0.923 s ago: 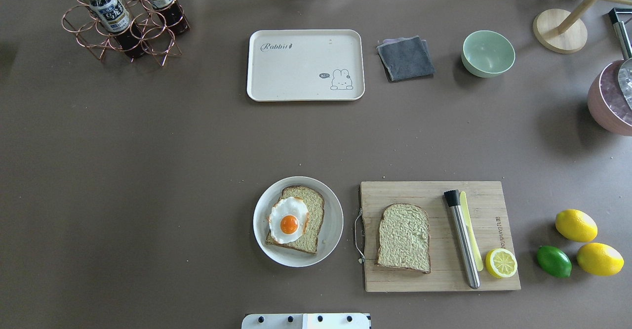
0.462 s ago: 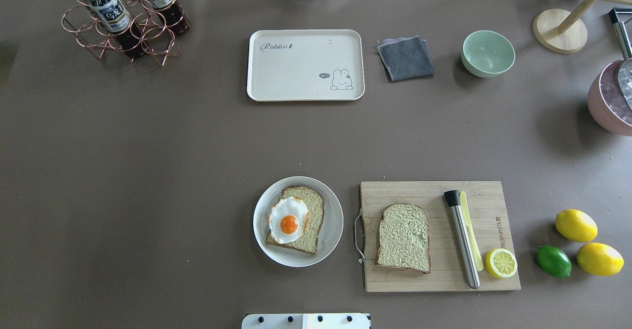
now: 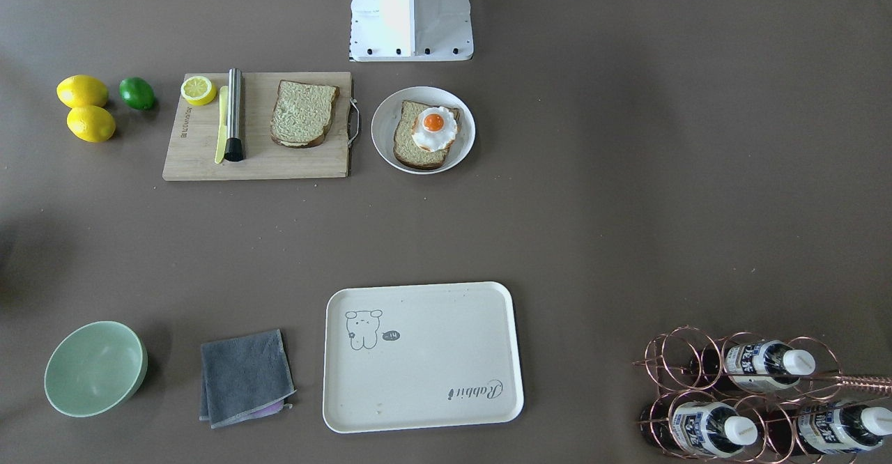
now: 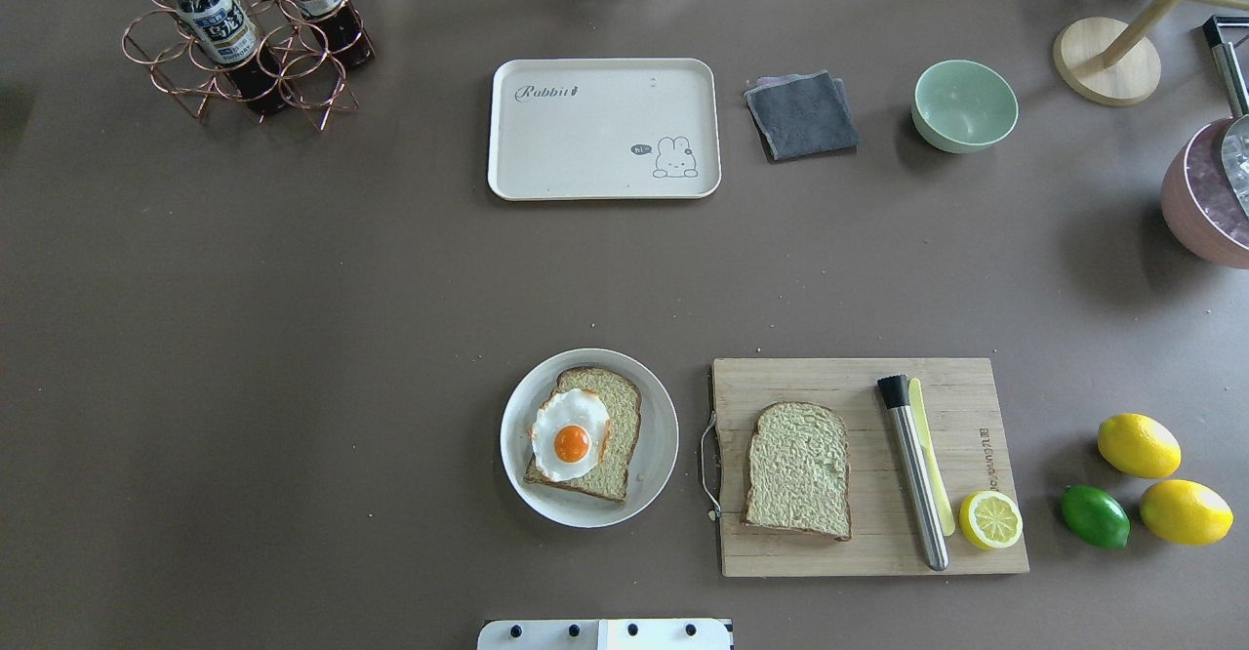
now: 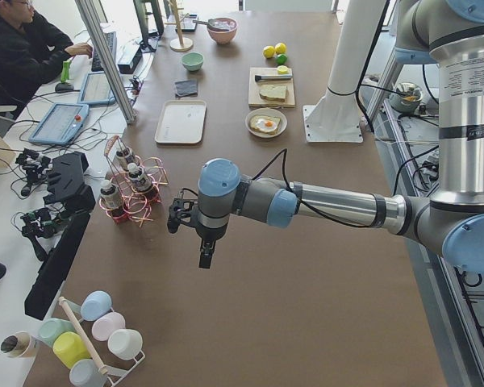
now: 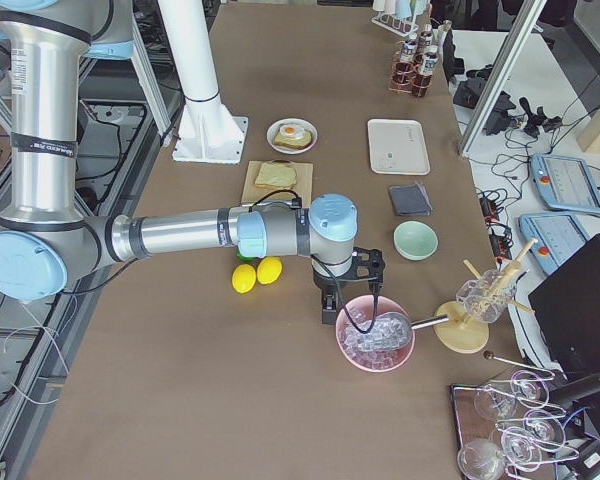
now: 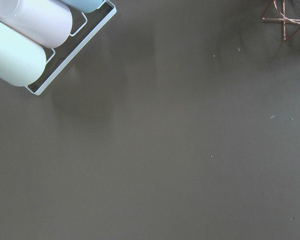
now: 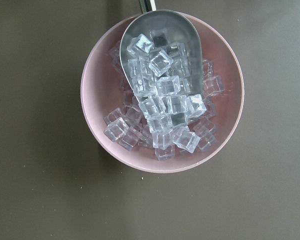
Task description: Make sandwich and place on tray
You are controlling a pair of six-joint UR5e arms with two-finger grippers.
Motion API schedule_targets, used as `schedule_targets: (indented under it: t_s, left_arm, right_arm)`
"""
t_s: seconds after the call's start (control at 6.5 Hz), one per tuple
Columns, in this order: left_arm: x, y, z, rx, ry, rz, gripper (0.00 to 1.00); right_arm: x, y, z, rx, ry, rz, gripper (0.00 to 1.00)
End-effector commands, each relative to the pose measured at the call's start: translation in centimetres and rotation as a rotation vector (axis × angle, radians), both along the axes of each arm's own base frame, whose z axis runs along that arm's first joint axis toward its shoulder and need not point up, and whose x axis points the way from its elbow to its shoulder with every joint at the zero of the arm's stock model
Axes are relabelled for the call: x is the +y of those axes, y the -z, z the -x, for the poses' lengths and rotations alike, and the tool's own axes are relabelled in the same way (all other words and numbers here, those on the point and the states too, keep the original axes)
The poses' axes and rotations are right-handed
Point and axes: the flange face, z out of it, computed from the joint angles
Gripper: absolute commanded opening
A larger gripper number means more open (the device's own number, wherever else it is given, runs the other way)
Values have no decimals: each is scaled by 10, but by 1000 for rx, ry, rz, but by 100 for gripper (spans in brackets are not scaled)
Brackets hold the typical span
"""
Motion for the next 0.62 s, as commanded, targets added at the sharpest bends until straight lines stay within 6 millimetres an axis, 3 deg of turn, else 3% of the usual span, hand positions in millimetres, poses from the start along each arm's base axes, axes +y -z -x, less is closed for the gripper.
schedule_targets:
  t_s: [0.0,0.46]
  left_arm:
    - [0,-2,0,0,1,4,97]
    - [-6,6,-14,2,-24,-6,97]
  right_arm:
    - [-3,4,0,0,1,-8,100]
    - [-11,13,5,-3,4,-22,100]
